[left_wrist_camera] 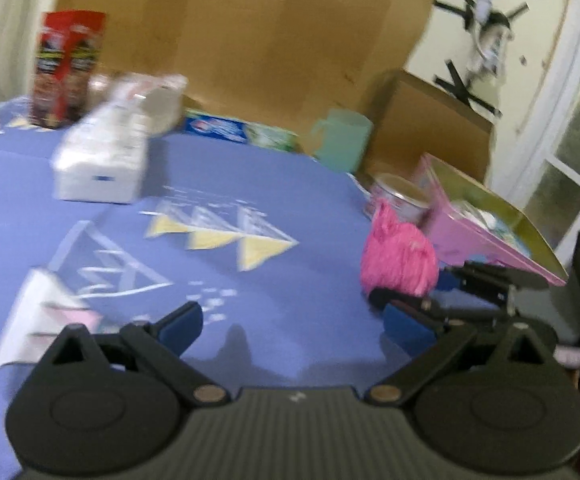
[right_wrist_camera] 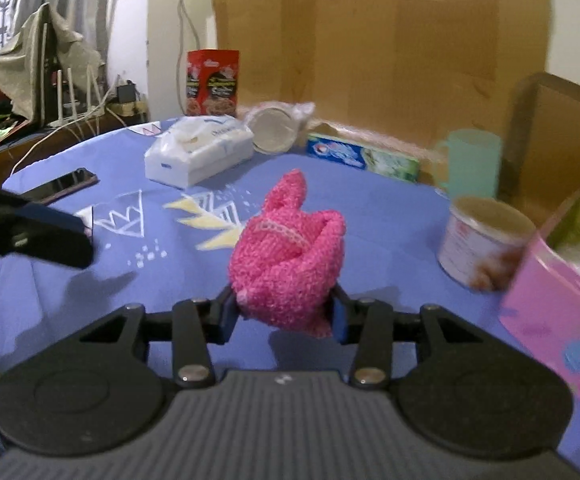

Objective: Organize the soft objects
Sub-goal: 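Carry the pink cloth over the pink tin and open the right tool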

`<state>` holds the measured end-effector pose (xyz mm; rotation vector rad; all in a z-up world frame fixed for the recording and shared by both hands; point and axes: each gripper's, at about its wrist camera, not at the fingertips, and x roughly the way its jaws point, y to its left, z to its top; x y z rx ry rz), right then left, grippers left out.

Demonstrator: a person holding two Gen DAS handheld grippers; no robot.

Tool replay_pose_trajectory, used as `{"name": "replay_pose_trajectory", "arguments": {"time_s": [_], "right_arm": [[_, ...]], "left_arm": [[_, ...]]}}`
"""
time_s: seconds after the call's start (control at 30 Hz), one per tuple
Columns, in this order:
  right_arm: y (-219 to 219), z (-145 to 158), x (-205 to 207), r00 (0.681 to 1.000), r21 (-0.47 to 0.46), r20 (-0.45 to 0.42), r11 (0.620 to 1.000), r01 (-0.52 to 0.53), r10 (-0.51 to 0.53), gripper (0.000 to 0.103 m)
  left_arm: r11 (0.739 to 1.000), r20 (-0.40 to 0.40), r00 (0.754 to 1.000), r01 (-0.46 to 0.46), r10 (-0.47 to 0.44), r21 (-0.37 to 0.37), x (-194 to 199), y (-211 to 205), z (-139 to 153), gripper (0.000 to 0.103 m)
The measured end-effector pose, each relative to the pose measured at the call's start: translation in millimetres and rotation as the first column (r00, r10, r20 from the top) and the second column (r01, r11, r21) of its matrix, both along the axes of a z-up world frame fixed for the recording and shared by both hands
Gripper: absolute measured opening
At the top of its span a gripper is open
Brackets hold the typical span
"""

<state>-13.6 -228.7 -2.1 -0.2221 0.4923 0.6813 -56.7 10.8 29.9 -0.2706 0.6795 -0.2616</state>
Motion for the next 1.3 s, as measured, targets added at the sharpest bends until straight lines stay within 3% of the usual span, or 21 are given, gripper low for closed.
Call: {"name": "replay_pose_trajectory", "arguments": {"time_s": [0.17, 0.3, 0.4, 0.43, 0.47, 0.5, 0.53, 0.63, 0.77, 0.9, 1.0, 1.07, 1.17, 1.2, 1.27, 1.3], "right_arm": [[-9, -10, -7, 0.997, 0.013, -0.045, 0.998, 0.062, -0.062, 0.053], [-2, -20, -7, 0.995, 0.004, -0.063, 0.997, 0.072, -0.072, 0.064], [2, -24, -10, 0.997, -0.008, -0.041, 0.997, 0.072, -0.072, 0.070], [2, -24, -11, 0.997, -0.012, -0.035, 0.997, 0.072, -0.073, 0.070], [2, -25, -12, 0.997, -0.012, -0.028, 0.997, 0.071, -0.071, 0.069], [0, -25, -13, 0.998, -0.007, -0.028, 0.998, 0.063, -0.064, 0.062], [-2, -26, -13, 0.997, -0.003, -0.024, 0.997, 0.076, -0.076, 0.051], [-16, -22, -9, 0.994, 0.064, -0.034, 0.992, 0.107, -0.105, 0.049], [-37, -4, -18, 0.979, 0.115, 0.072, 0.976, 0.184, -0.193, 0.048], [-75, 18, -15, 0.936, 0.156, 0.147, 0.942, 0.298, -0.320, 0.049], [-106, 30, -7, 0.887, 0.166, 0.182, 0.902, 0.398, -0.425, 0.049], [-125, 36, 5, 0.845, 0.171, 0.192, 0.865, 0.473, -0.500, 0.049], [-150, 36, 31, 0.784, 0.154, 0.177, 0.803, 0.575, -0.595, 0.064], [-156, 33, 42, 0.768, 0.112, 0.171, 0.787, 0.607, -0.617, 0.080], [-167, 26, 50, 0.711, 0.090, 0.180, 0.732, 0.676, -0.679, 0.081], [-173, 25, 47, 0.703, 0.113, 0.167, 0.722, 0.683, -0.692, 0.081]], "left_arm": [[0.995, -0.050, 0.993, 0.103, -0.103, -0.005, 24, -37, -7, 0.100], [0.988, -0.046, 0.988, 0.150, -0.148, 0.026, 36, -59, -6, 0.099], [0.984, -0.067, 0.982, 0.179, -0.178, 0.017, 49, -70, -7, 0.082], [0.981, -0.084, 0.978, 0.194, -0.192, 0.014, 53, -73, -10, 0.066], [0.977, -0.105, 0.972, 0.211, -0.210, 0.006, 57, -76, -14, 0.060], [0.971, -0.131, 0.963, 0.235, -0.238, -0.035, 60, -78, -20, 0.056], [0.969, -0.149, 0.958, 0.239, -0.245, -0.061, 62, -79, -23, 0.054], [0.965, -0.105, 0.960, 0.260, -0.260, -0.014, 60, -93, -11, 0.053], [0.941, -0.022, 0.941, 0.337, -0.337, 0.004, 69, -118, 18, 0.053], [0.905, 0.045, 0.904, 0.423, -0.424, 0.033, 91, -168, 45, 0.054], [0.887, 0.073, 0.884, 0.458, -0.461, 0.047, 107, -206, 57, 0.067], [0.901, 0.091, 0.897, 0.430, -0.433, 0.052, 116, -223, 63, 0.088], [0.919, 0.094, 0.915, 0.389, -0.393, 0.059, 121, -230, 62, 0.090], [0.925, 0.080, 0.921, 0.377, -0.381, 0.056, 122, -228, 60, 0.091], [0.935, 0.054, 0.935, 0.345, -0.350, 0.080, 120, -221, 56, 0.096], [0.940, 0.048, 0.942, 0.325, -0.331, 0.105, 119, -219, 54, 0.096]]}}
